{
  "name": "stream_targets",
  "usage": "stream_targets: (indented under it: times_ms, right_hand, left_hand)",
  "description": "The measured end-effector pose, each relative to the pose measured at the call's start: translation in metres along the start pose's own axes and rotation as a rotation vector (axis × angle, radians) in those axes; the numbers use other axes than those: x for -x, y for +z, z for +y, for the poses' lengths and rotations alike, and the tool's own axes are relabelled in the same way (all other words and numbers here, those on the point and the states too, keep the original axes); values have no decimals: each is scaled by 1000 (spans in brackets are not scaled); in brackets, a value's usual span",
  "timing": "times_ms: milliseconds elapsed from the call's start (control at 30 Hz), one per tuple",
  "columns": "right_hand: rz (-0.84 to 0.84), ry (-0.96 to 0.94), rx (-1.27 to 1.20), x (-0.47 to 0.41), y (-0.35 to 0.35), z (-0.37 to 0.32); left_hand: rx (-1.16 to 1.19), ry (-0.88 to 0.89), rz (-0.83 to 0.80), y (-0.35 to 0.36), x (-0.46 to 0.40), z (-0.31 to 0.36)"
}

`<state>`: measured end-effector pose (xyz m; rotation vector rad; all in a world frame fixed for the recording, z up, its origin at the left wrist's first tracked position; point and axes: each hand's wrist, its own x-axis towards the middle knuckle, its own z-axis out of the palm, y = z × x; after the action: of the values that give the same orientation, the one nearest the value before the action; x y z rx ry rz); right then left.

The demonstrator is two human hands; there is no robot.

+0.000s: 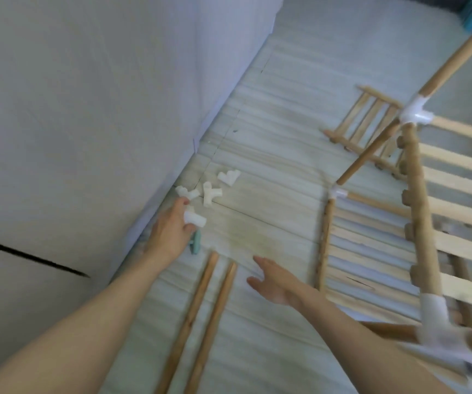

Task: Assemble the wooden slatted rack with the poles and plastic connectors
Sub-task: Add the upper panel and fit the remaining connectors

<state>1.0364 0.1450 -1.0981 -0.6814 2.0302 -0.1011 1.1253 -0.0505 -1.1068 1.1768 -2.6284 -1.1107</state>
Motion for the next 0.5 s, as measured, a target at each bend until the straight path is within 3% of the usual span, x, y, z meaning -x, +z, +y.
stream_targets:
  times_ms: [133,333,500]
  right_hand:
    - [85,-13,-77,67,-24,-25]
    - [375,-227,-177,199,-73,-59]
    - [589,-367,-467,306,-97,-62]
  left_hand:
    - [147,30,56,-41,47,63]
    - [243,224,181,-121,124,156]
    - [400,367,204,-160,188,235]
